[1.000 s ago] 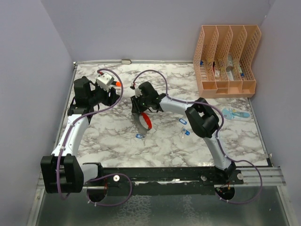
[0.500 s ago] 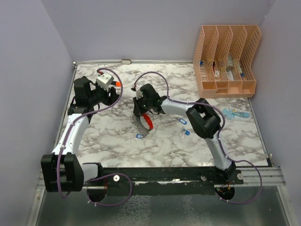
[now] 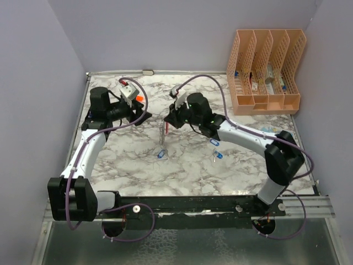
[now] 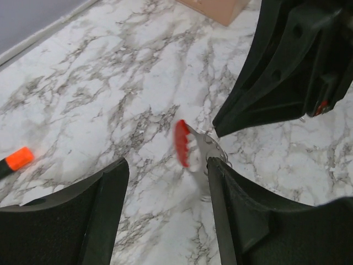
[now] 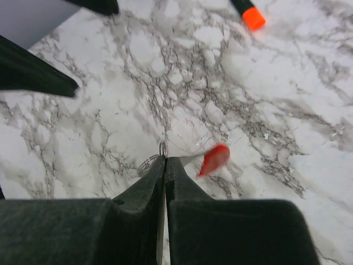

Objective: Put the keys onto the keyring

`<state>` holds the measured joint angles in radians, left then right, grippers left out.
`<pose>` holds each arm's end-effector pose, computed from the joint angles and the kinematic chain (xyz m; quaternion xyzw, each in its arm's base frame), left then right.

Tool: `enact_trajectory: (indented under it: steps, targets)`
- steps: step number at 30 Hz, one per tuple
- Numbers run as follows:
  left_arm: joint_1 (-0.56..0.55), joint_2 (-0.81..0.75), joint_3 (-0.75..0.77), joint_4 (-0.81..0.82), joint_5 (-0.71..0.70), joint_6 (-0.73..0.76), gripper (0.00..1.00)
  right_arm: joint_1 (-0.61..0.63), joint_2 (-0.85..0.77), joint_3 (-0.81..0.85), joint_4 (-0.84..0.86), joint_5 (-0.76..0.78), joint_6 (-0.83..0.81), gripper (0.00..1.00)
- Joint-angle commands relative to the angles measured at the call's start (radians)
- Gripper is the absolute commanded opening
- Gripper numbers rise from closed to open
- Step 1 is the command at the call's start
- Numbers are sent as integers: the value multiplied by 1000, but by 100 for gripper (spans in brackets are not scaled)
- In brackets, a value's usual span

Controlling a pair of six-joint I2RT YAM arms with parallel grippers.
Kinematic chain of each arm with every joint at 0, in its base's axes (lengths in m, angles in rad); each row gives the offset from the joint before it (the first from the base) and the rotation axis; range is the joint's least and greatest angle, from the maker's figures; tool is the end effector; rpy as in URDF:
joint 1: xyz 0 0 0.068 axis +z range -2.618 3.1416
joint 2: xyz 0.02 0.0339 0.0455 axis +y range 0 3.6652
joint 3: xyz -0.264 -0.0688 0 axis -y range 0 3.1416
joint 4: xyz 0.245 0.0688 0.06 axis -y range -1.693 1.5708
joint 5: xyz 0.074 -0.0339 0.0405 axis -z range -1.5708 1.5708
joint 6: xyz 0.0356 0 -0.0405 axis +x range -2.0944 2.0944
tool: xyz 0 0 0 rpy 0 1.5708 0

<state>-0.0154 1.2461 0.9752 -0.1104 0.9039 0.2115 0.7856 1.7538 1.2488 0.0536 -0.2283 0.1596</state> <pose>0.2766 -0.0322 0.3202 0.3275 0.7126 -0.3107 0.5370 0.2836 0.2952 0.2597 -0.3168 0.7824 0.3261 0.4257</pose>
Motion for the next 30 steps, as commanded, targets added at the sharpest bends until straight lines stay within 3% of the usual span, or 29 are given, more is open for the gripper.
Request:
enact_trajectory:
  steps: [1, 13, 25, 30]
  targets:
    - [-57, -38, -50, 35, 38, -11, 62, 20, -134, -67, 71, 36, -55, 1]
    - [-100, -33, -31, 43, 215, 5, 68, 68, -294, -129, 72, 41, -63, 1]
    - [-142, -29, -16, 1, 257, 59, 70, 107, -321, -117, 52, 46, -62, 1]
    - [-145, -28, -17, 1, 254, 63, 66, 123, -327, -109, 44, 56, -65, 1]
